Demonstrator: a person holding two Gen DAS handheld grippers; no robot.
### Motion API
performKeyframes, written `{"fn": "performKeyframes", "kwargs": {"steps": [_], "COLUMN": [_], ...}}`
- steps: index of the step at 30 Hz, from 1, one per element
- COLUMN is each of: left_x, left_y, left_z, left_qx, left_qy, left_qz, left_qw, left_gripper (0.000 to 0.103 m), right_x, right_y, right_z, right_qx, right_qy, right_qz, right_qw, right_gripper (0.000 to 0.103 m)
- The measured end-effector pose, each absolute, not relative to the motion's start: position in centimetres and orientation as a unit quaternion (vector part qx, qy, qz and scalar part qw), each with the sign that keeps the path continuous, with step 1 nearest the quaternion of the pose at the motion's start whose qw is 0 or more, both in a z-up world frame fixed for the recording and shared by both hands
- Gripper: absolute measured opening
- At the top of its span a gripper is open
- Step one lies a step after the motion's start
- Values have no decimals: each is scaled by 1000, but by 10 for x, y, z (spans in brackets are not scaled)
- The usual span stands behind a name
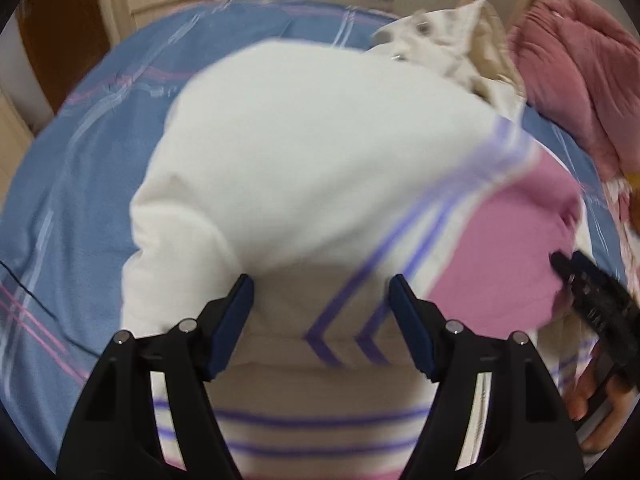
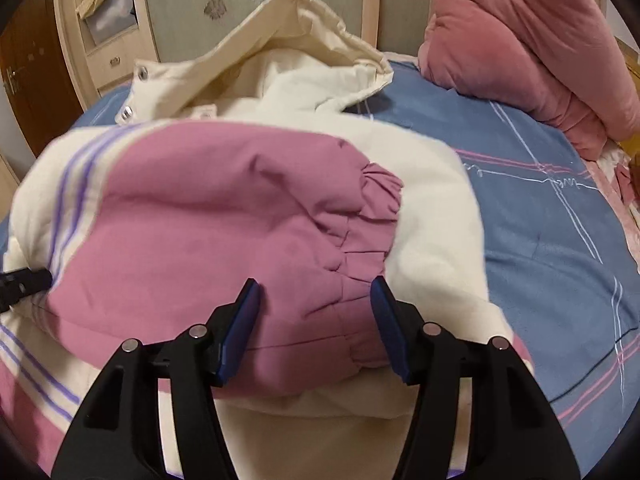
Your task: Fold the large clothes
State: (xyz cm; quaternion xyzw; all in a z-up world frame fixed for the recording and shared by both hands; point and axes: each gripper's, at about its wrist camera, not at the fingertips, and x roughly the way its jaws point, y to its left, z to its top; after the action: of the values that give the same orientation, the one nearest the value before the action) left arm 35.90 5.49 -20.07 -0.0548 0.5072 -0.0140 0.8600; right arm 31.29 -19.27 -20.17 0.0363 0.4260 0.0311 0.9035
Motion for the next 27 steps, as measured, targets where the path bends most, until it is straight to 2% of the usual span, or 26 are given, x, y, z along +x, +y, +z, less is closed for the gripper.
{"fn": "performKeyframes", "kwargs": {"steps": [3,7,9,12,18,22,27], "left_x": [321,267,238,218,181,161,143], "left_y": [55,78,85,94,105,96,89], "left_z": [-182,-181,-193,-225,-237,-244,-232], "left_qx": [-42,-66,-60,-47,-83,-48,-42], "left_qy": [485,493,506,544,542,526,510], "left_qz": [-35,-30,-22,-5,-15,-6,1], "left_qw": [873,867,860,838,836,849,859], "left_gripper": [73,76,77,78,79,82,84], "right_x": [278,221,195,174,125,89,70], "right_y": [-201,-216,-222,-221,-210,-199,-195], "right_z": [-186,-189,-205,-246,-246,-252,-233], "right_qx": [41,29,30,9,-5,-38,7], "right_qy": [421,457,489,542,530,515,497], "right_qz": [55,59,57,44,48,40,36], "right_qw": [905,887,870,839,847,856,867], "right_gripper": [62,62,70,71,74,75,77]}}
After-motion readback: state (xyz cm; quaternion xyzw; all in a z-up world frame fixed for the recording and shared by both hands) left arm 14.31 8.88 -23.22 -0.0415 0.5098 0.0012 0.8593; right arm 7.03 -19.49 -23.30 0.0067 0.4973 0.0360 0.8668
